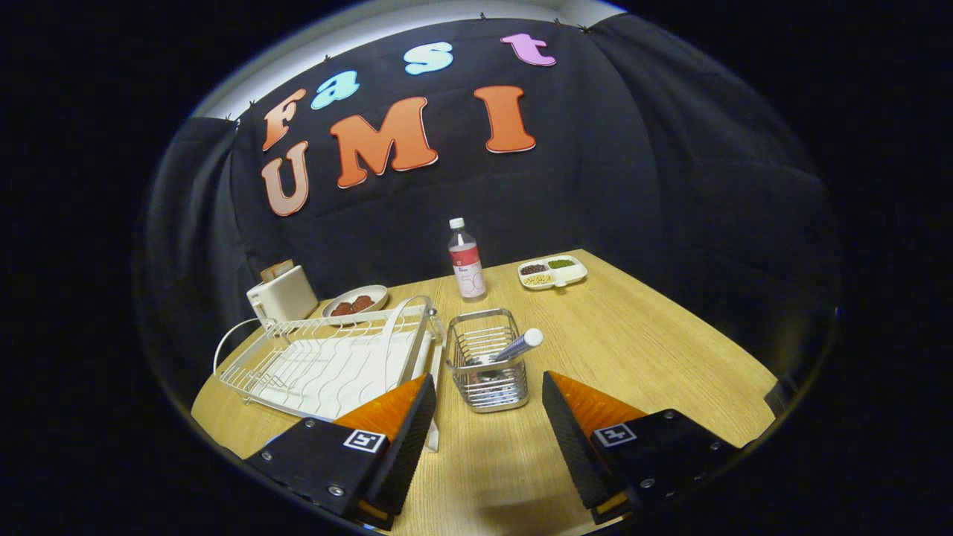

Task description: Take the plate from the dish rack, then take the spoon from the basket and place it into the plate.

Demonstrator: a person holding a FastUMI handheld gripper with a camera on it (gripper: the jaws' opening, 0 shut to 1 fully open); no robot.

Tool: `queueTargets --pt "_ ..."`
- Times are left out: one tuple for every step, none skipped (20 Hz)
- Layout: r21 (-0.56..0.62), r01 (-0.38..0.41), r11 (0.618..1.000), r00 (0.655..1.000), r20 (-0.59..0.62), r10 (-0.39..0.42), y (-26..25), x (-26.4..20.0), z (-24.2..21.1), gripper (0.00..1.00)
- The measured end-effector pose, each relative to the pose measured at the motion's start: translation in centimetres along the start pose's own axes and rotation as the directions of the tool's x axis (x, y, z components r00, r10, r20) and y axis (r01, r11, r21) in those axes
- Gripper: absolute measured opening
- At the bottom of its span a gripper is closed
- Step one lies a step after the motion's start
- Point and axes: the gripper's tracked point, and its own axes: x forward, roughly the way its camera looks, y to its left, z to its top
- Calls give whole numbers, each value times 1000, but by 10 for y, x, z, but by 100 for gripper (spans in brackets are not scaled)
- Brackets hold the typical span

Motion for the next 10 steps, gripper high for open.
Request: queueTargets --pt "1 3 1000 1000 4 -3 -2 4 2 84" --pt "4 7 1000 1000 15 -7 -3 8 5 82" --pt "1 15 1000 999 32 -15 -6 12 11 78" --pt "-2 30 1000 998 48 -29 -11 17 14 77" --pt "-3 41 999 998 57 -40 -13 21 17 72" --pt "0 44 999 997 57 -44 -14 23 16 70" --pt "4 44 999 998 53 -44 -13 25 15 61" --pt "9 49 999 997 58 -49 -14 27 17 56" --pt "10 53 999 997 63 -54 -14 31 18 47" --pt "10 57 998 996 64 -58 -14 33 17 42"
